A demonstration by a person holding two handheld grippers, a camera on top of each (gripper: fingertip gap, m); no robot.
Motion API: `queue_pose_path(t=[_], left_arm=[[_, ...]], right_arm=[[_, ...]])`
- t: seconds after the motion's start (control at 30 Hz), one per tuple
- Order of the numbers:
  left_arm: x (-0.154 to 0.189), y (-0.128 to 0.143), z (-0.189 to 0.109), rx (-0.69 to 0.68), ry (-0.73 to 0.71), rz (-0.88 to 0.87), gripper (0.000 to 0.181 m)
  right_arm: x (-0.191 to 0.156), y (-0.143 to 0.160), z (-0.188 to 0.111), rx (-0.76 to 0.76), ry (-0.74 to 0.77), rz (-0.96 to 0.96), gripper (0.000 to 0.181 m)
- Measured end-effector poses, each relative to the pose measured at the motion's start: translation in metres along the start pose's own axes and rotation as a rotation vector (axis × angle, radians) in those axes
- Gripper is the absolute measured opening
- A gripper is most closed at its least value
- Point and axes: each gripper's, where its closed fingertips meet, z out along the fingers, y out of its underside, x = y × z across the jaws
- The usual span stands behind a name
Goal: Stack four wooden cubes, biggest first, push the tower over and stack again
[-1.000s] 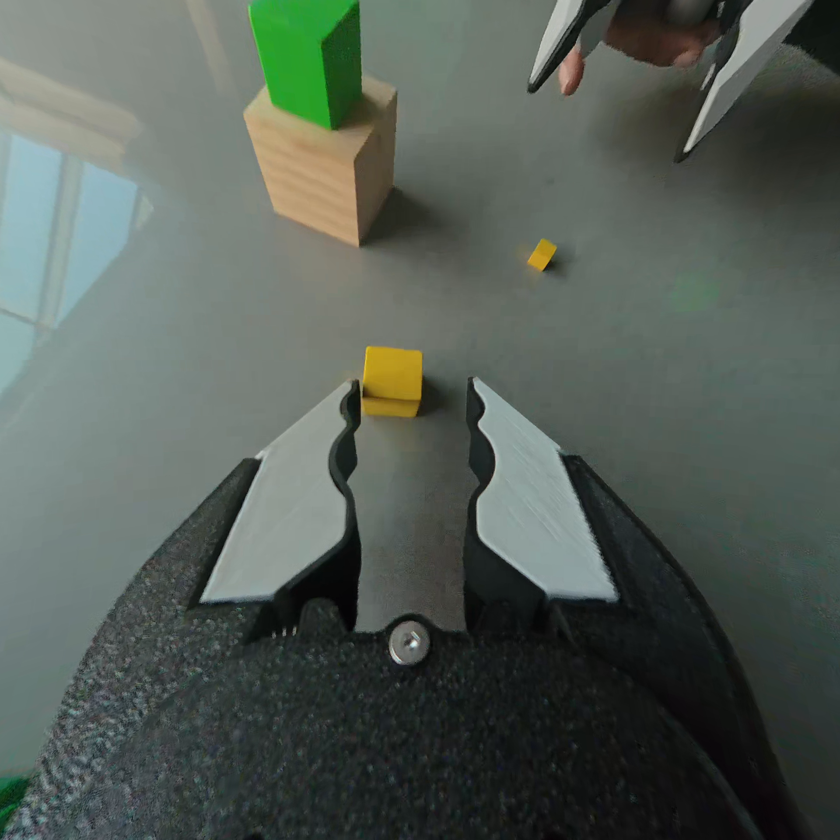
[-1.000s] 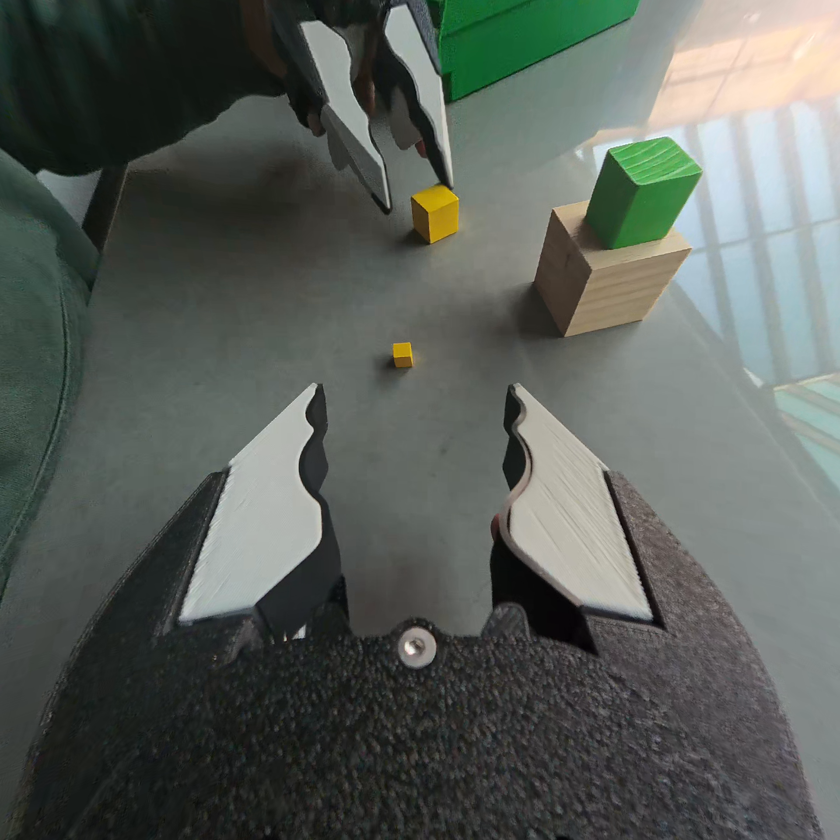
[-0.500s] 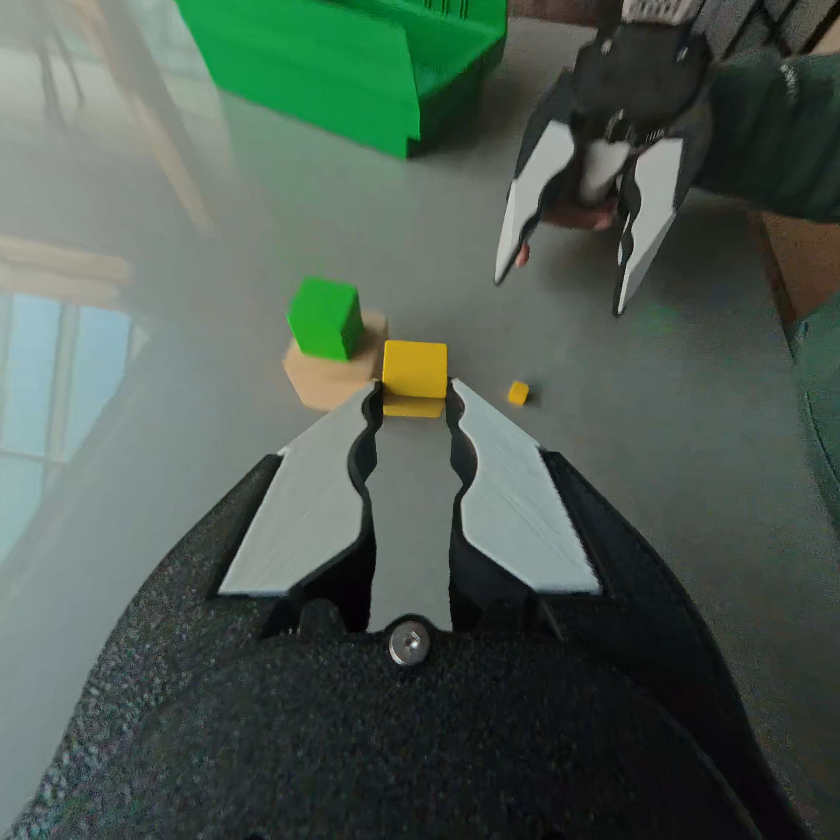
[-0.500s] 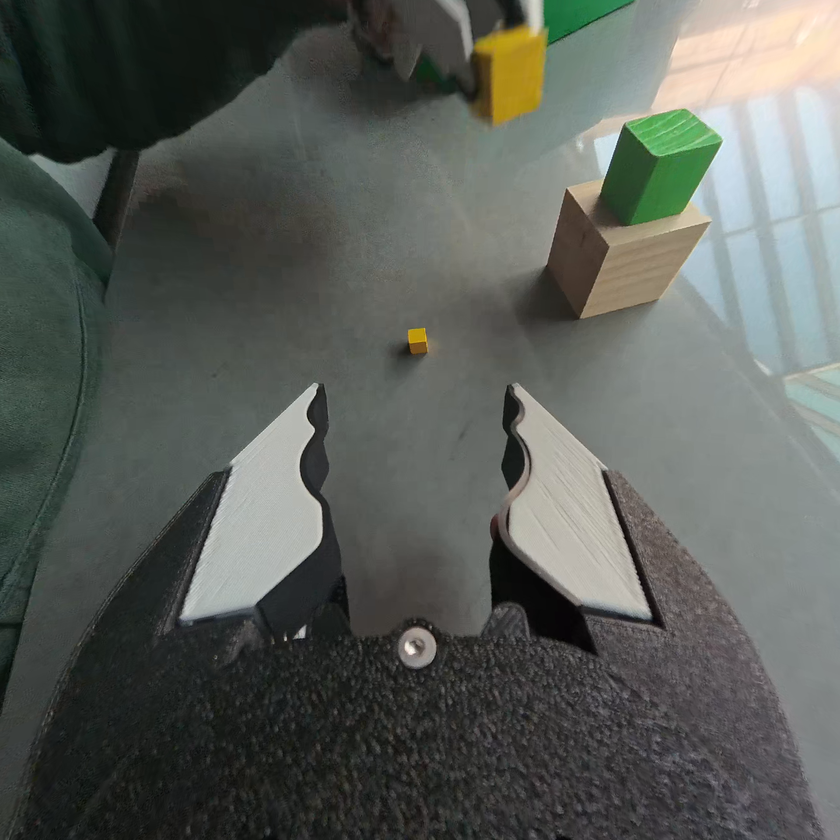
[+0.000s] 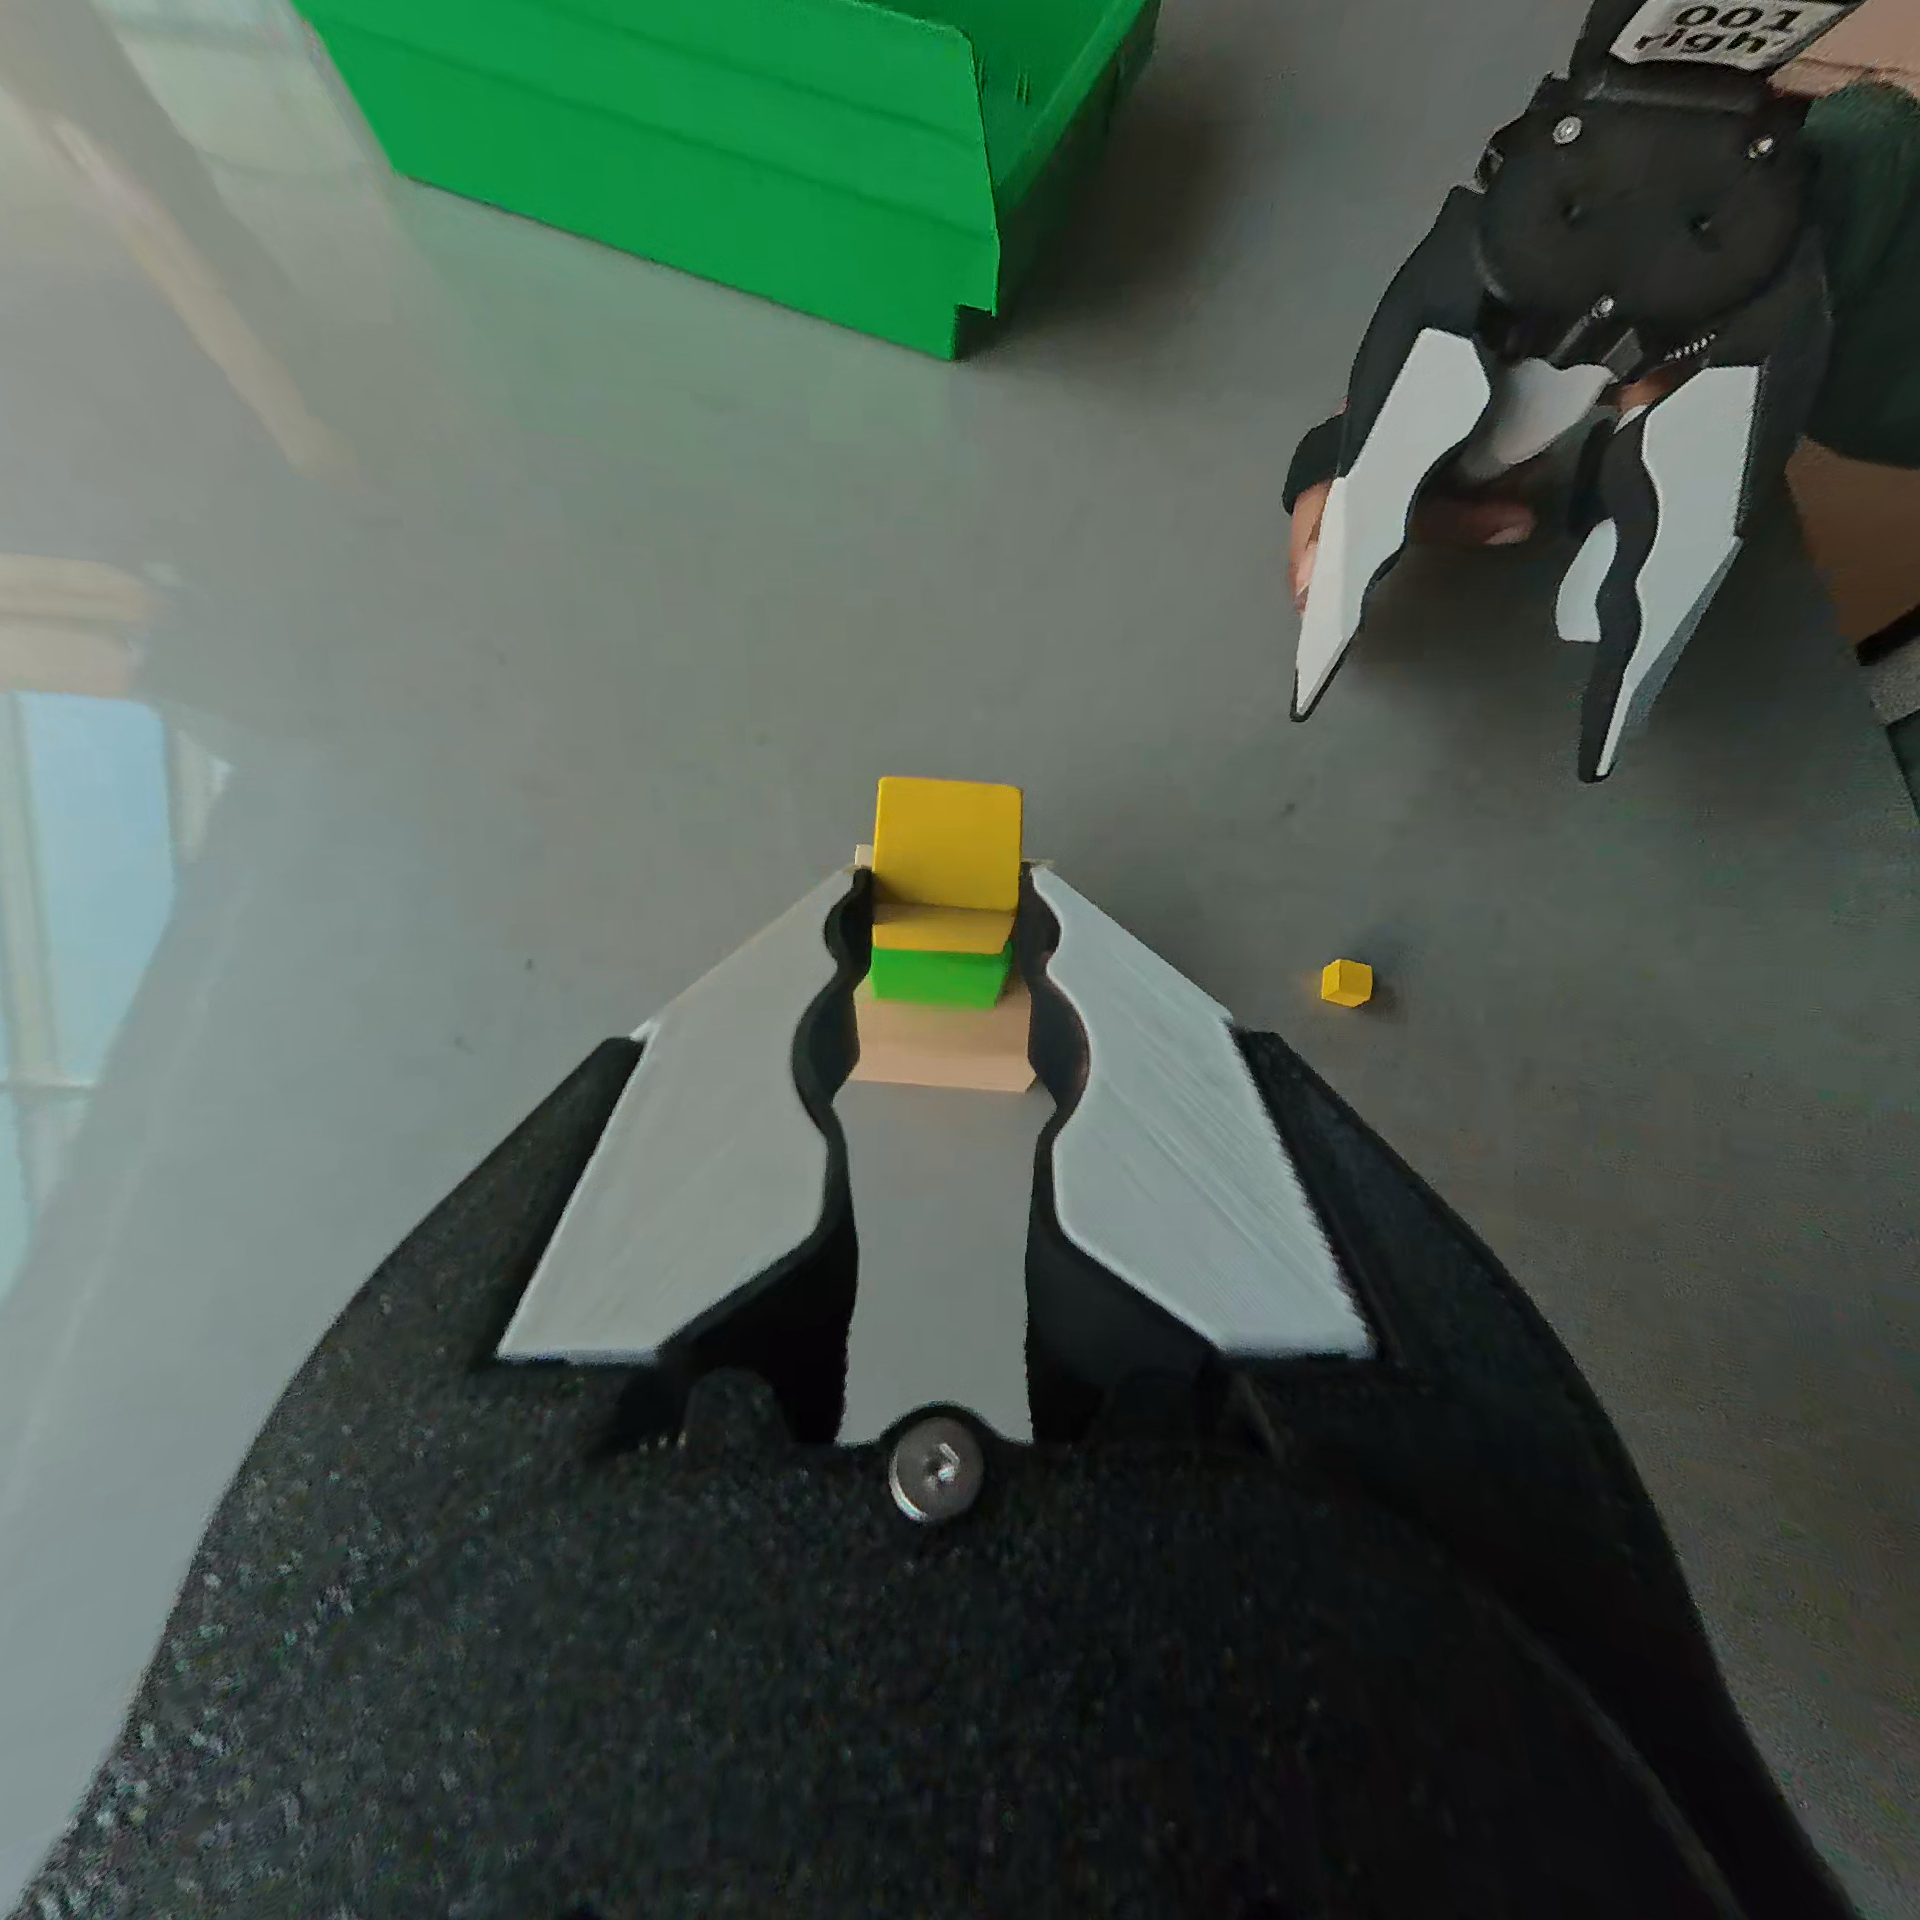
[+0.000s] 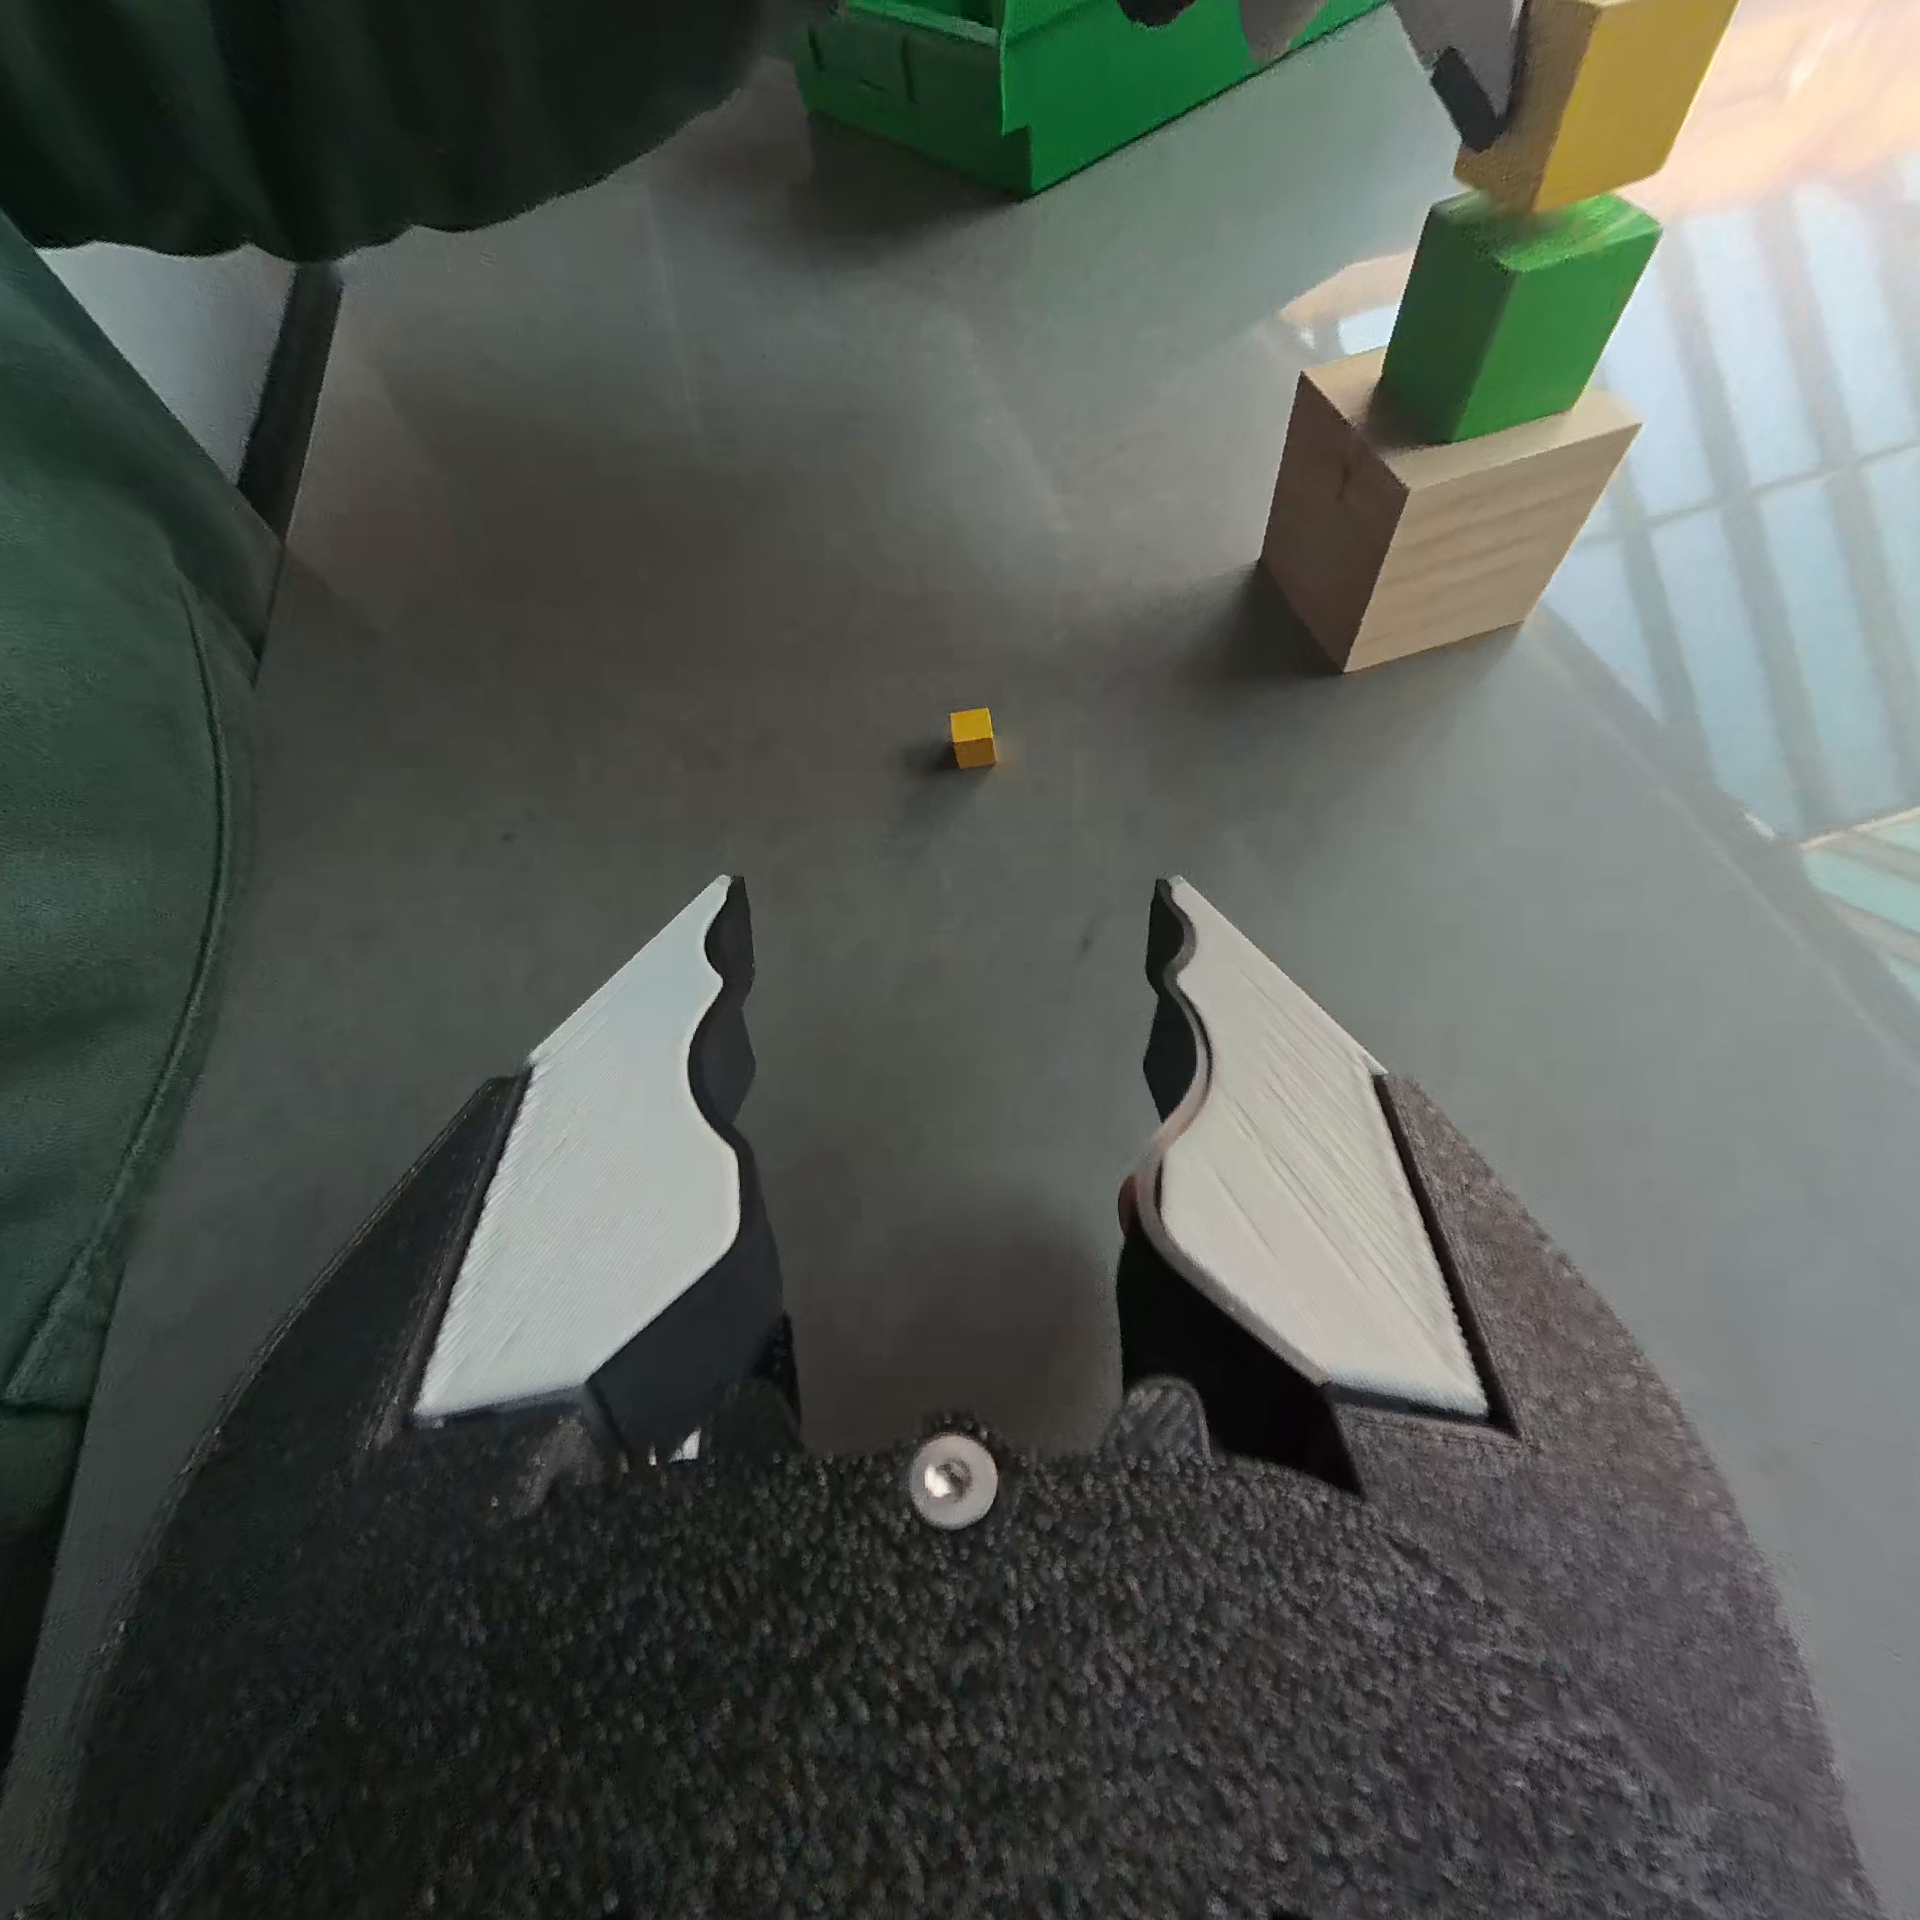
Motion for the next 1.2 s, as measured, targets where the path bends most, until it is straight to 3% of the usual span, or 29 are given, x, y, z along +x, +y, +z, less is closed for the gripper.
queue_pose_path(t=[0.97, 1.1, 1.2], left_arm=[[-0.002, 0.002, 0.004, -0.039, 0.012, 0.046, 0.027], [-0.002, 0.001, 0.002, -0.023, 0.006, 0.045, 0.038], [0.0, -0.008, -0.012, 0.064, -0.032, 0.014, 0.045]], right_arm=[[-0.002, 0.005, 0.003, -0.032, -0.005, -0.008, 0.077], [-0.003, 0.004, 0.006, -0.037, -0.011, -0.012, 0.077], [-0.003, -0.001, 0.013, -0.042, -0.011, -0.022, 0.075]])
